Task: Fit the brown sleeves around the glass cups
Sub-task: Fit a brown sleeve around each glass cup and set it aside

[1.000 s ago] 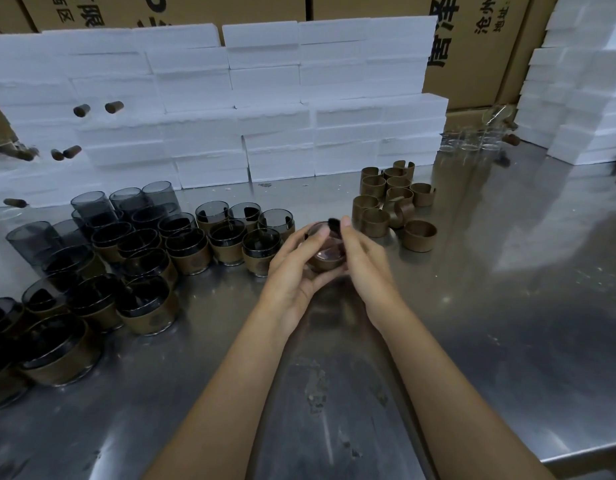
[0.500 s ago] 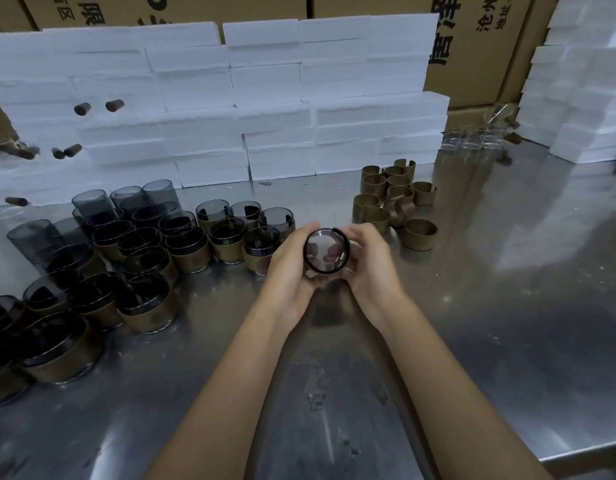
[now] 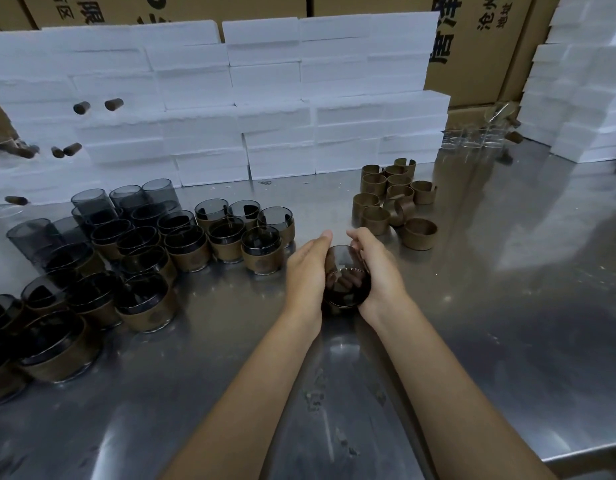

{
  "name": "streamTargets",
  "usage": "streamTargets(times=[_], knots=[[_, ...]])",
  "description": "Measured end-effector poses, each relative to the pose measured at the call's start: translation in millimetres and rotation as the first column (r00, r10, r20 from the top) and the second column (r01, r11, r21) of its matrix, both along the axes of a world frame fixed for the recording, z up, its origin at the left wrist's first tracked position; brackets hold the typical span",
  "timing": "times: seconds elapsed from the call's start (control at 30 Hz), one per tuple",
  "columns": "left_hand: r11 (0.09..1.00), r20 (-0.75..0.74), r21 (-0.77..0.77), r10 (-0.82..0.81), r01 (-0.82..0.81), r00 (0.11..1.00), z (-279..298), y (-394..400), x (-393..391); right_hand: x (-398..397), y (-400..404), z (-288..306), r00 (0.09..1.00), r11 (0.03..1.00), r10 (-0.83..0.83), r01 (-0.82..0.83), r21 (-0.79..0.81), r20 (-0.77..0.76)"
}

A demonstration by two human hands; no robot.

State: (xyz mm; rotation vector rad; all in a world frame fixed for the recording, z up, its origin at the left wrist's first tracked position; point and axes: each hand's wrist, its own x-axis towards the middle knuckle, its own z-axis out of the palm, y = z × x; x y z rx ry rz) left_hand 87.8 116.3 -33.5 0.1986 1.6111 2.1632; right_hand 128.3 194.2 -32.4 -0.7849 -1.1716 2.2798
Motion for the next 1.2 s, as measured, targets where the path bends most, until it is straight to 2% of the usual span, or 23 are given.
streamTargets(times=[0.17,0.47,0.63,0.77,0.87,0.93,1.0,1.1,1.2], knots=[[0.999,0.047,0.031,-0.015,0.013,0.999,2.5,-2.1,2.3,0.5,-0.2,1.2,0.999,0.999,0.033,-0.033,-0.004,0.001],[0.999,0.004,-0.007,-0.053,0.053,0.999,2.5,-1.9,2.2,3.2,1.7,2.5,0.999,0.999,0.040,-0.040,-0.004,-0.036],[0.992,-0.076,-0.029,-0.127,0.125,0.989,2.7,-3.8,-2.8,1.5,4.9,4.3,0.993,0.997,-0.079,0.081,0.018,-0.090],[0.941,-0.160,-0.180,-0.315,0.286,0.936,1.6,-6.6,-4.7,2.6,18.9,6.1,0.948,0.911,-0.309,0.318,0.263,-0.075],[0.905,-0.170,-0.227,-0.400,0.360,0.900,-3.4,-4.1,1.3,5.1,22.8,4.6,0.940,0.878,-0.325,0.340,0.336,-0.103],[0.942,-0.087,-0.102,-0.327,0.319,0.941,-4.4,-1.2,1.6,6.0,22.1,5.9,0.951,0.903,-0.287,0.309,0.299,-0.116],[0.958,0.053,0.122,-0.266,0.258,0.963,-0.8,-1.7,-2.1,5.3,20.0,8.0,0.967,0.938,-0.200,0.235,0.255,-0.155],[0.875,0.244,0.455,-0.303,0.167,0.921,7.1,-9.3,-9.3,4.4,12.7,11.5,0.989,0.963,-0.038,0.074,0.259,-0.141],[0.807,0.288,0.583,-0.312,0.092,0.906,10.5,-15.4,-13.5,1.4,3.3,8.3,0.991,0.920,0.105,-0.066,0.387,-0.080]])
